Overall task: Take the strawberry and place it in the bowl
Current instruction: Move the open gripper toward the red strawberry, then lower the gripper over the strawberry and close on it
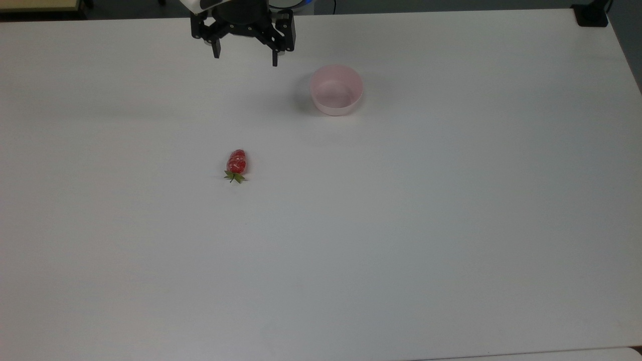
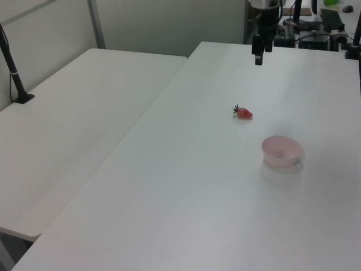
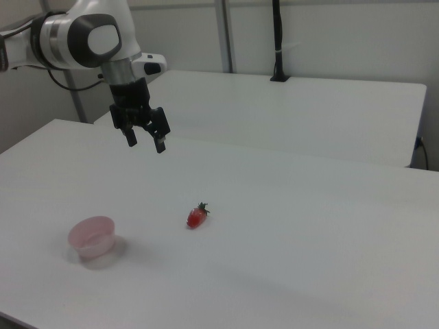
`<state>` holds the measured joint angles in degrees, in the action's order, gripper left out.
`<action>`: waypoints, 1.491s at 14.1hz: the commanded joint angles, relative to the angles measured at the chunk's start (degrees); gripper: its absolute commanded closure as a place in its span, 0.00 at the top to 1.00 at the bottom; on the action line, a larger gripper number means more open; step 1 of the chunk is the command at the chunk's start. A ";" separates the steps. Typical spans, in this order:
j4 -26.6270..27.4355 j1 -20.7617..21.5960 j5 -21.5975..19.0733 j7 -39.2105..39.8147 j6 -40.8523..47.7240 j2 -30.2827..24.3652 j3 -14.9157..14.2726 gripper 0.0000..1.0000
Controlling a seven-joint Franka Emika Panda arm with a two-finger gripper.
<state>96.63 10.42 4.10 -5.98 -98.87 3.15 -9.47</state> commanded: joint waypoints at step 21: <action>-6.01 0.83 -5.40 5.19 -9.65 13.18 -0.37 1.00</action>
<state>93.12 10.79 1.16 -1.31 -104.10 11.69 -9.70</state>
